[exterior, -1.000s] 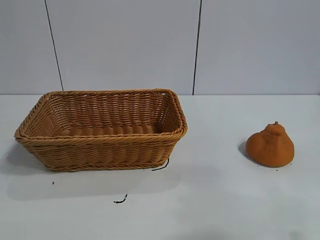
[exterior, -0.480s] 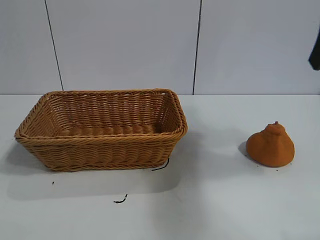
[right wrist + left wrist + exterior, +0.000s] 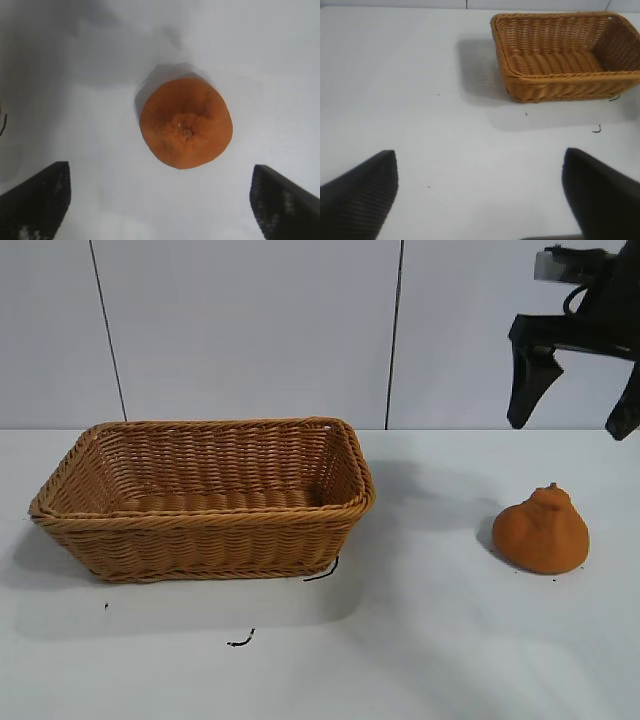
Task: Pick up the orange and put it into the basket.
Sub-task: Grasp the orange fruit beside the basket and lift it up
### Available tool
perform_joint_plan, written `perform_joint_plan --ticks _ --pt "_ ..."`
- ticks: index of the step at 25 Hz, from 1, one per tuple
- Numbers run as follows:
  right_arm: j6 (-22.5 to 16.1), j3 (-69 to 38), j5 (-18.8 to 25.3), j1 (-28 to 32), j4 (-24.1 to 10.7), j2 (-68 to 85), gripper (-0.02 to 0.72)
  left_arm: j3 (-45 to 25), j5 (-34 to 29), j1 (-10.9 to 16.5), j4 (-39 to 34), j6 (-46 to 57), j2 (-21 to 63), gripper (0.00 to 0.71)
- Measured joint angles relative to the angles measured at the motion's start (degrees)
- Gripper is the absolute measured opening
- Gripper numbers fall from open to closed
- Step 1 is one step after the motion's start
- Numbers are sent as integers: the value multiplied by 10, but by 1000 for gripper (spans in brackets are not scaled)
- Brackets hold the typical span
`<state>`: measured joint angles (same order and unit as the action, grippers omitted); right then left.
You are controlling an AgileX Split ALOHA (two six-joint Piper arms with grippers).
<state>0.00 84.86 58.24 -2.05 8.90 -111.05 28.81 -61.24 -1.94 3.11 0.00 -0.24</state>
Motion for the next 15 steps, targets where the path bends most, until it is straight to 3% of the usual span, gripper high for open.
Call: perform_joint_plan --ticks 15 --pt "0 3 -35 0 -5 -130 695 0 -1 0 0 0 0 639"
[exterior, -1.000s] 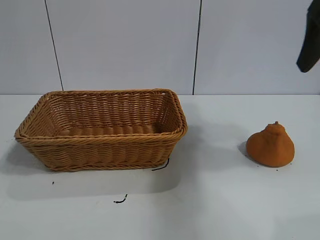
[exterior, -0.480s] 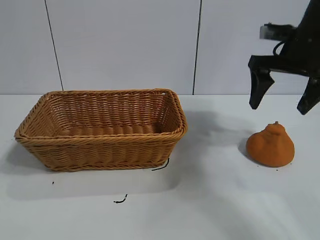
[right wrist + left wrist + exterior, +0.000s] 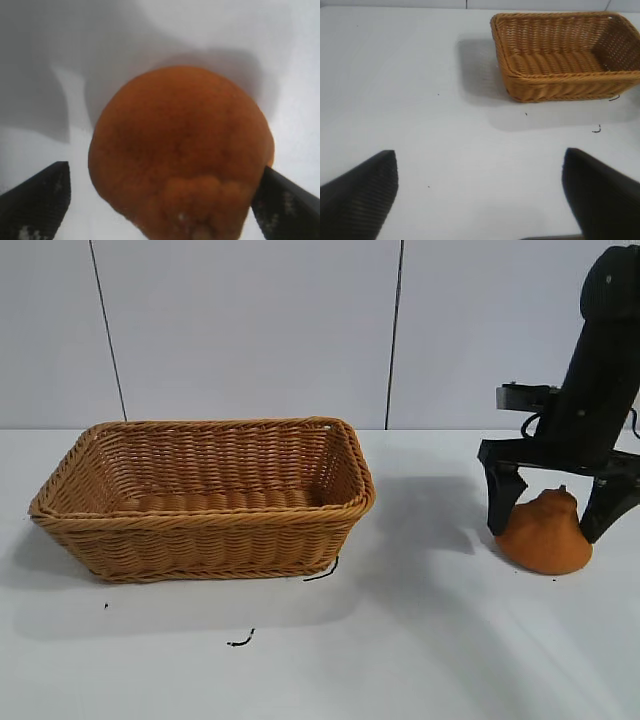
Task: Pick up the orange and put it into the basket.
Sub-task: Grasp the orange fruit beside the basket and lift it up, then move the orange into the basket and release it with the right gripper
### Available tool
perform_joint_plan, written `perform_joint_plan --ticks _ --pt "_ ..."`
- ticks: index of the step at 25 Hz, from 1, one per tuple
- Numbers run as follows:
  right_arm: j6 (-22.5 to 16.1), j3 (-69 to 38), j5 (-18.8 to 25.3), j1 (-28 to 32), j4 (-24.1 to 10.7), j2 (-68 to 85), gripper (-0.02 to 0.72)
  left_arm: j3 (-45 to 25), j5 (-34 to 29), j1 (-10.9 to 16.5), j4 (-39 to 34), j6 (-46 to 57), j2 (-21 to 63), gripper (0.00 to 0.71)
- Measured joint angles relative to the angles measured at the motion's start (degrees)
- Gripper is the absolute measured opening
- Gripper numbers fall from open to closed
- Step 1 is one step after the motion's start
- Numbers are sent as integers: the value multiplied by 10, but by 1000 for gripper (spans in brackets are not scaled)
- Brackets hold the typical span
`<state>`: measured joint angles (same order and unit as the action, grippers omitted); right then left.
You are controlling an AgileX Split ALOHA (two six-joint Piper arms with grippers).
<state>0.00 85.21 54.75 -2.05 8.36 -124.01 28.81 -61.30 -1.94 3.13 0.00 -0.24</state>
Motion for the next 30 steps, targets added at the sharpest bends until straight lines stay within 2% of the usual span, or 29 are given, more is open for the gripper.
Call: perform_joint_plan --ticks 5,7,9,14,16,19,25,30 --pt "0 1 -1 0 -2 -9 694 0 0 0 0 0 0 639" --pt "0 1 2 0 -4 -13 645 0 0 0 0 0 0 639" --pt "0 1 4 0 -7 -14 539 0 0 0 0 0 0 639" --pt "0 8 13 0 -8 0 193 0 0 0 0 0 0 639" --pt "0 25 31 0 -9 10 126 0 0 0 0 0 0 639" --pt "0 68 58 -5 -10 23 97 0 0 0 0 0 0 639" --pt "0 206 111 -38 -11 46 97 0 0 0 0 0 0 639" --pt "-14 291 118 -91 -12 47 97 0 0 0 0 0 0 639"
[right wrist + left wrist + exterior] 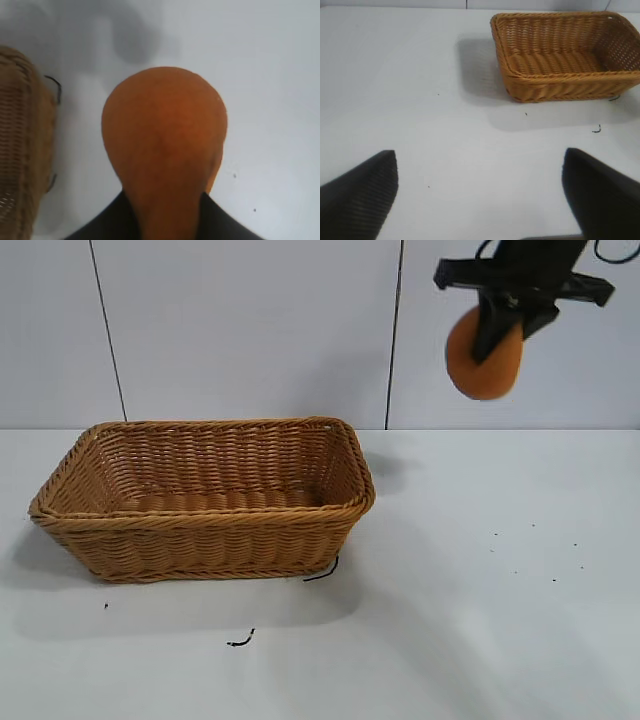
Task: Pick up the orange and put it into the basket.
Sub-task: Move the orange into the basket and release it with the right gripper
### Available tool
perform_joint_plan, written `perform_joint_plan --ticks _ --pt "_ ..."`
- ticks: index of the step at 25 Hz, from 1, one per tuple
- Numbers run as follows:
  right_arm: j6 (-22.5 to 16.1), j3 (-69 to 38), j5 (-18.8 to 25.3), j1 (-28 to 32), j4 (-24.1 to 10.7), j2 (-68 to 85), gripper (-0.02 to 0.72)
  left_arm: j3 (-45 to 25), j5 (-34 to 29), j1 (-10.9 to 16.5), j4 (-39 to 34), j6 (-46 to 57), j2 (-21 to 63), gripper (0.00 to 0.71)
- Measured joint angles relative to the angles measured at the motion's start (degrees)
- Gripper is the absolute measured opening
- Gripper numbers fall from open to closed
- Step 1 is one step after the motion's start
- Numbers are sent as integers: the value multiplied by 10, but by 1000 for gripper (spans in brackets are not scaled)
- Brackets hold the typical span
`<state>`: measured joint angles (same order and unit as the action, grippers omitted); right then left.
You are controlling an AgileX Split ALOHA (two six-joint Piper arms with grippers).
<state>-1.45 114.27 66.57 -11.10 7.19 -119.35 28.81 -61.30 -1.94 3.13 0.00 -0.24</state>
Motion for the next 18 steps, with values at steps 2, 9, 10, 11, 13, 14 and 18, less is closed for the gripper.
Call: perform_joint_plan --ticks 2,9,10,11,13,14,18 --pt "-8 18 0 -26 0 0 97 0 0 0 0 0 0 639" --pt "-14 28 -29 -140 0 -2 96 0 0 0 0 0 0 639" --pt "-18 28 -40 -157 1 -5 96 0 0 0 0 0 0 639" --pt "-20 28 -51 -174 1 -10 96 0 0 0 0 0 0 639" --pt "-25 28 -67 -201 3 -25 96 0 0 0 0 0 0 639" --pt "-26 28 -74 -213 4 -36 96 0 0 0 0 0 0 639" --pt "-27 28 -102 -243 4 -91 96 0 0 0 0 0 0 639"
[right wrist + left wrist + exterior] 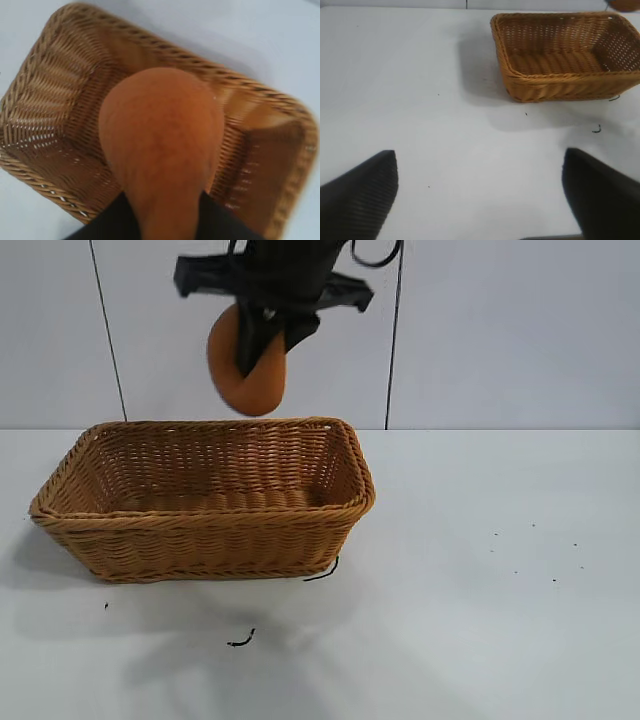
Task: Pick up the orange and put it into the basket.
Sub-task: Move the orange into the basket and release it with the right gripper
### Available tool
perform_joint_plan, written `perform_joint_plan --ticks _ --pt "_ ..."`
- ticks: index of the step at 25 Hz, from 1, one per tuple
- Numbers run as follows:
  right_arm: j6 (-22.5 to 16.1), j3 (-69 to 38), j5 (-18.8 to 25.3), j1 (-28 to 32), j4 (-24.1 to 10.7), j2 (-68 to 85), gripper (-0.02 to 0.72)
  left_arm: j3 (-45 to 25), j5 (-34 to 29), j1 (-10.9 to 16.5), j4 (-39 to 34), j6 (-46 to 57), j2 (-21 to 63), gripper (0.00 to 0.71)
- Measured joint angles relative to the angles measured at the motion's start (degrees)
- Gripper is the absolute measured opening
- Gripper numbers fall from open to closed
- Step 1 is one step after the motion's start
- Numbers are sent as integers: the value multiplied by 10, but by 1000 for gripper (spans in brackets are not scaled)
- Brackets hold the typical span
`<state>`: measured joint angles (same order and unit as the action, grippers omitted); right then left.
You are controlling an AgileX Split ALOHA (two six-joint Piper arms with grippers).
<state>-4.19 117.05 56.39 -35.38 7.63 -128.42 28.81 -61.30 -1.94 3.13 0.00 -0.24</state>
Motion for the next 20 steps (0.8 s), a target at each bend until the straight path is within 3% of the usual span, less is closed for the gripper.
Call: perform_joint_plan --ticks 6,9,13,16,20 --pt "-3 0 -23 -6 8 -62 98 0 0 0 0 0 0 639" --pt "-4 0 -24 -6 10 -87 239 0 0 0 0 0 0 639" --pt "0 0 -25 -6 14 -79 582 0 1 0 0 0 0 639" --pt "4 4 -20 -6 13 -64 655 0 1 0 0 0 0 639" --pt "4 54 26 5 -5 -54 669 0 1 0 0 0 0 639"
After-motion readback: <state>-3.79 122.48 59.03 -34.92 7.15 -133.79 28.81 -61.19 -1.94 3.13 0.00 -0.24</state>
